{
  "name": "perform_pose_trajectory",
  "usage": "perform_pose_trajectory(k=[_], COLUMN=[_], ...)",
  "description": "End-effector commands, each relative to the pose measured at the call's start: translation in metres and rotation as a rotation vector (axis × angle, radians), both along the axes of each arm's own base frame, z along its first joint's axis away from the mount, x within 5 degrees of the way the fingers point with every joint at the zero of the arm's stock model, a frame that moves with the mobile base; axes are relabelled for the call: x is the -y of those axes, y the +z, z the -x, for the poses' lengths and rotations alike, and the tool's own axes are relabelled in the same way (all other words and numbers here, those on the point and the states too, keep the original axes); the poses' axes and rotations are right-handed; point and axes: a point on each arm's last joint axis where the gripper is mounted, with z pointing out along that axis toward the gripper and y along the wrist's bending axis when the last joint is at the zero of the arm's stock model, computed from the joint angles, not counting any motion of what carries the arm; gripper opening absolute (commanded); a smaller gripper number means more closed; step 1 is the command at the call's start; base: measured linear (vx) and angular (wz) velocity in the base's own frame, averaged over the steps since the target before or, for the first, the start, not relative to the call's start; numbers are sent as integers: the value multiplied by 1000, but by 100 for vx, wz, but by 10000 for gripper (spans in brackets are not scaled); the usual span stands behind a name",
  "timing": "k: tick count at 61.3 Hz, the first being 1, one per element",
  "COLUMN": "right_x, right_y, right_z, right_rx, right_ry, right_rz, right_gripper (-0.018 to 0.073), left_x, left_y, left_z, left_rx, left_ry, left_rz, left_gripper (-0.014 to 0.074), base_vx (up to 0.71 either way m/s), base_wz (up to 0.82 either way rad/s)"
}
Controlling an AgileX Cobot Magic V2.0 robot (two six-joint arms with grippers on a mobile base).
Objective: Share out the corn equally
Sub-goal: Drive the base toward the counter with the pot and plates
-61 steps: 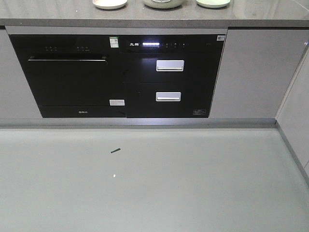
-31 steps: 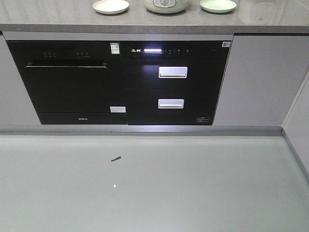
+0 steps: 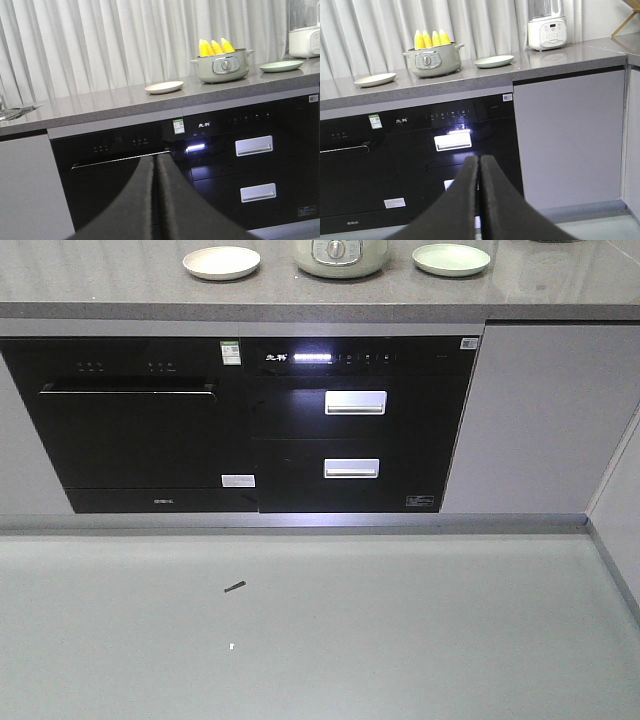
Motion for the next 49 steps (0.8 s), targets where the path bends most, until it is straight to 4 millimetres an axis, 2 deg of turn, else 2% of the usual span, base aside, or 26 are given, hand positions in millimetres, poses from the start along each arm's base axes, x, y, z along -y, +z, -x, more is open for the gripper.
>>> perform_pose_trajectory(k=[1, 49], right_x=[0, 0], right_y=[4, 4], right_z=[-1, -1], right_rx=[66, 66], right_ry=[-5, -5], right_rz=[15, 15], right_gripper=[-4, -4], left_x=[-2, -2], left_y=[7, 7], left_z=[2, 2], left_rx=[86, 86], left_ry=[21, 21], left_rz=[10, 10], left_gripper=[-7, -7], base_vx=[13, 12], base_wz=[-5, -4])
